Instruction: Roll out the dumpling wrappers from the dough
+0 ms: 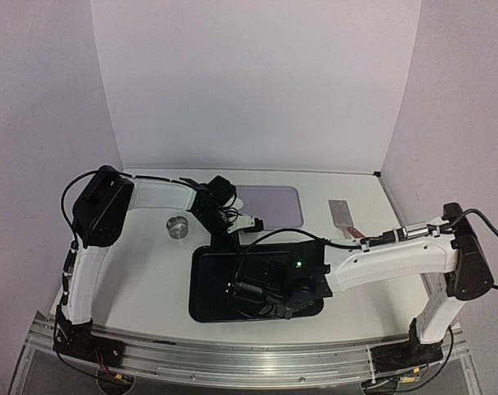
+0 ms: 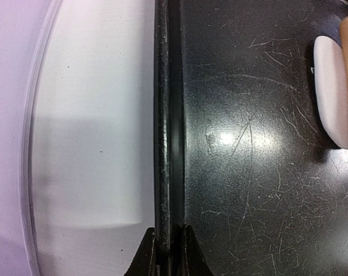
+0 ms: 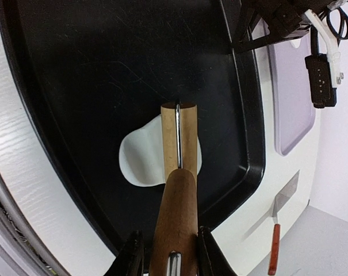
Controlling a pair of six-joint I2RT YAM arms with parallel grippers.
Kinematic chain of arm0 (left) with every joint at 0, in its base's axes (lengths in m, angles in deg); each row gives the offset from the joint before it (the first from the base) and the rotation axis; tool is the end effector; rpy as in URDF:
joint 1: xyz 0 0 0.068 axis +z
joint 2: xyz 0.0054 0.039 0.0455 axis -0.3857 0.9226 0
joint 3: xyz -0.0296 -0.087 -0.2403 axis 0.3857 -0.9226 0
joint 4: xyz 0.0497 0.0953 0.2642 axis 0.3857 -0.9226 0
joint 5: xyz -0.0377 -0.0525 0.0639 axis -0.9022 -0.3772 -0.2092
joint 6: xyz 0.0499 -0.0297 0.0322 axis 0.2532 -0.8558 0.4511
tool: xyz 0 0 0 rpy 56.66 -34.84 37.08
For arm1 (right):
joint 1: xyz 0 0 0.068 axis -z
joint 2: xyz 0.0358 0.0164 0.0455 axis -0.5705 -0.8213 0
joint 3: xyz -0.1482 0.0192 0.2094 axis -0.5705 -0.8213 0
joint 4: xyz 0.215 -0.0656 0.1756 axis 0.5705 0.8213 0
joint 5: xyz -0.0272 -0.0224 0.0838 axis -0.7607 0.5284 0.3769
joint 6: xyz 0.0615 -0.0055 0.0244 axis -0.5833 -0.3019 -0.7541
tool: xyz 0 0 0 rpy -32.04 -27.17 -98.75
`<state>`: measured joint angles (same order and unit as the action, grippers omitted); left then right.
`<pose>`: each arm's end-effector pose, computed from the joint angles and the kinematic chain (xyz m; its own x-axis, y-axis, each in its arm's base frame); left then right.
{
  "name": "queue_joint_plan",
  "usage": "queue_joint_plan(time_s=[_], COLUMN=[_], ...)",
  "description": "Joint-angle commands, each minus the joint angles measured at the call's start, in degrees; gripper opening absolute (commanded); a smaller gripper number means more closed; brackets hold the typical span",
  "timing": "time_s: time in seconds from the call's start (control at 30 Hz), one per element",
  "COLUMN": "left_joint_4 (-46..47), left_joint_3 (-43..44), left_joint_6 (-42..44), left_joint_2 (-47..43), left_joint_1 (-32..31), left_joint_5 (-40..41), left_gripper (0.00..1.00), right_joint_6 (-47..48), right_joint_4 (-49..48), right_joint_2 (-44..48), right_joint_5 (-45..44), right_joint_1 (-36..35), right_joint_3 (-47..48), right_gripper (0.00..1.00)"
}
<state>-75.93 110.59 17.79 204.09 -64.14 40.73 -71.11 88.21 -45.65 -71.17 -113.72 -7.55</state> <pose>0.3464 -0.3321 0.0961 0.0045 0.8572 -0.5150 0.9997 0.0076 0.0212 0.1028 0.3659 0.1766 -0.0763 -0.9762 -0.2029 -0.7837 0.1845 -0.5931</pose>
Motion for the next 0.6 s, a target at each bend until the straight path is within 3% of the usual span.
queue_joint_plan(time_s=[0.0,0.27,0.57], left_joint_4=[4.9,4.9,5.1], left_joint_3=[2.1,1.9,1.8], left_joint_6=[5.3,4.8,4.7], left_joint_2=[0.2,0.3,0.0], left_joint_1=[0.3,0.4,0.3], left_joint_5=[7.5,6.9,6.9], left_gripper=[0.00,0.00,0.00], right_joint_6=[-11.8,-8.9,-14.0], right_joint_4=[2.3,-0.8,-3.1], right_joint_2=[-3.2,-6.6,-7.2], right_joint_5=[12.8,11.5,12.8], right_joint_1=[-2.5,2.1,4.5], right_joint_3=[0.6,-0.5,-3.8], right_gripper=[0.00,0.00,0.00])
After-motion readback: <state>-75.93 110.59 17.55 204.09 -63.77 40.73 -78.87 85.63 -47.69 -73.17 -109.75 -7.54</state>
